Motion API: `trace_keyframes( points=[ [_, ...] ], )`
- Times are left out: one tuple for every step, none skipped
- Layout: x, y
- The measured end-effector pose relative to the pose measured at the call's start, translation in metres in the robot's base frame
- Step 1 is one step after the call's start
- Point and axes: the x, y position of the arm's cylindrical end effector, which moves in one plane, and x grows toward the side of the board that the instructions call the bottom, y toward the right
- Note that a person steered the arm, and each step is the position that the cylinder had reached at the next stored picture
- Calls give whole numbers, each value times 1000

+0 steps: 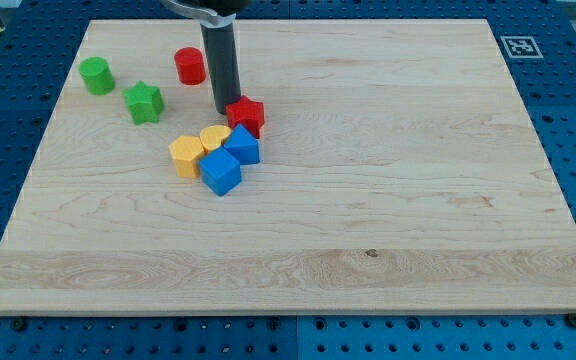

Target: Move the arm towards the top left

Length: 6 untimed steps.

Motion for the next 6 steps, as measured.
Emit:
trace_keyframes(
  points=[
    [-30, 2],
    [-86, 16],
    [-131, 20],
    [-160, 9],
    [-170, -33],
    [-174, -80]
  ],
)
